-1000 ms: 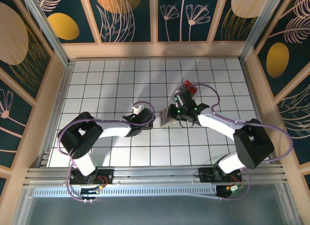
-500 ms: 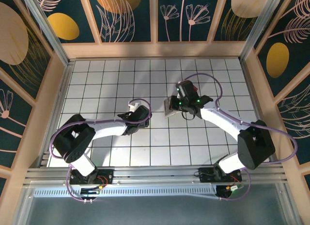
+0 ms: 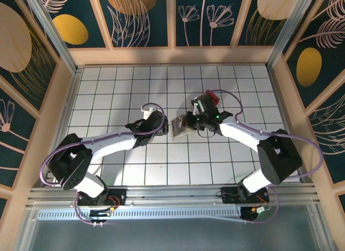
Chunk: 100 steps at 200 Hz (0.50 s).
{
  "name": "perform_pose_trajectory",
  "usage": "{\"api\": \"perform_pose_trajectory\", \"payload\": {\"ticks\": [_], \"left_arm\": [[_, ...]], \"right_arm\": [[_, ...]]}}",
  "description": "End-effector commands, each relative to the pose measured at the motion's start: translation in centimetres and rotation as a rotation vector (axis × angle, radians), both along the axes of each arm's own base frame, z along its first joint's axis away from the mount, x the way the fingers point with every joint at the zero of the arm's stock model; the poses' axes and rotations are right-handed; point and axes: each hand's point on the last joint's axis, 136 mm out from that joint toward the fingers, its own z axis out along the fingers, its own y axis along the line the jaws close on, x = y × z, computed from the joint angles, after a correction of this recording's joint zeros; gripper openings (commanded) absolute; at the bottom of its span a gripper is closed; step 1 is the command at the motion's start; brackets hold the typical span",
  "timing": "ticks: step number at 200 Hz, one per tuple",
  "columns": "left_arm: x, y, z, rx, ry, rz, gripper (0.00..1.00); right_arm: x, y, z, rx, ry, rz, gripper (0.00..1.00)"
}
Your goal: Take the credit cards out of the card holder
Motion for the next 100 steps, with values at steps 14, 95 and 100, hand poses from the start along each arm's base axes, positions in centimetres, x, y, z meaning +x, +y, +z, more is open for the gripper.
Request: {"api": "perform_pose_trajectory", "payload": {"ticks": [14,95,100], "left_arm": [[-0.6,-0.3,-1.4,0.015,0.061,-0.030,0.94],[-2.4,0.5,-7.2,0.100,0.194,-0.062,0.96],[-2.5,0.5,-7.6,0.102,0.203,-0.063,0.96]], "right_arm": [[-1.4,3.0,-1.3,0.091,0.064,0.046,0.00],[-2.7,3.8,-4.6,0.139,0.169,0.050,0.00],[-2.7,3.8,-4.7,0.140,0.171,0.049,0.01]]}}
